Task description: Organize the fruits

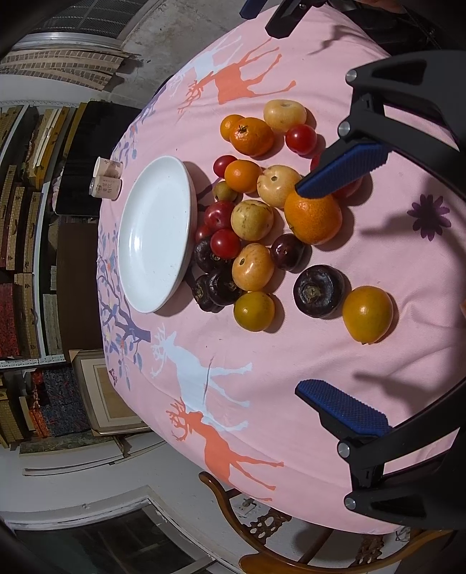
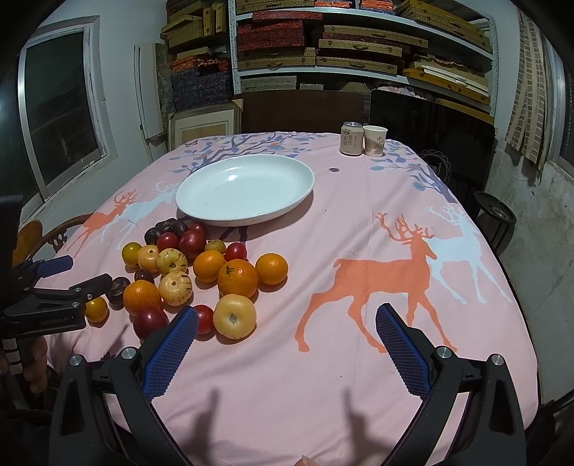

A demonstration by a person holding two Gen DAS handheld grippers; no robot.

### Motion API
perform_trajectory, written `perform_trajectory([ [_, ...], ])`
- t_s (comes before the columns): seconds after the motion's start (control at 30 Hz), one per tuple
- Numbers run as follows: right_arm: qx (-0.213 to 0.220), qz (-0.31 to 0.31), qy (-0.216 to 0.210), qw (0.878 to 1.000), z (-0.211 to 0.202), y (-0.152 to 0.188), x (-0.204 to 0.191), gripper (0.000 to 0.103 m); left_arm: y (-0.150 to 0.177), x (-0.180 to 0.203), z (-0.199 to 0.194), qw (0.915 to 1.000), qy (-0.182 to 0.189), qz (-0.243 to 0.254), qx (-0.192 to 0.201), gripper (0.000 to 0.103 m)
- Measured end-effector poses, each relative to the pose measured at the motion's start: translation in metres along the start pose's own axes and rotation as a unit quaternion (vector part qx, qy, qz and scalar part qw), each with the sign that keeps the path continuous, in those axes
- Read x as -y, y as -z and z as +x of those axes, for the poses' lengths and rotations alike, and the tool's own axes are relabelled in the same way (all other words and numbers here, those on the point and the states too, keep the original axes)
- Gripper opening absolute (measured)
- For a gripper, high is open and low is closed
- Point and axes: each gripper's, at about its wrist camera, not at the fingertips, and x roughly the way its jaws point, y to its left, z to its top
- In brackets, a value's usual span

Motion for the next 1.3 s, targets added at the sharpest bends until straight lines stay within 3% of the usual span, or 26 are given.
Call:
perform_trajectory([
  [0.73,-0.008,0.001,-0.013,1.0,0.005,0.003,-0.004,0.099,0.003,0.0,0.002,1.0,0.002,0.0,-0.007,0.099],
  [1.0,-0.016,0.006,-0.02,1.0,0.006,0.003,0.0,0.099,0.005,-0.001,0.003,0.9997,0.025,0.001,-0.007,0.099],
  [1.3,-0.021,0.008,-0.026,0.999,0.006,0.003,0.0,0.099,0.011,-0.003,0.007,0.9997,0.016,0.004,-0.017,0.099],
])
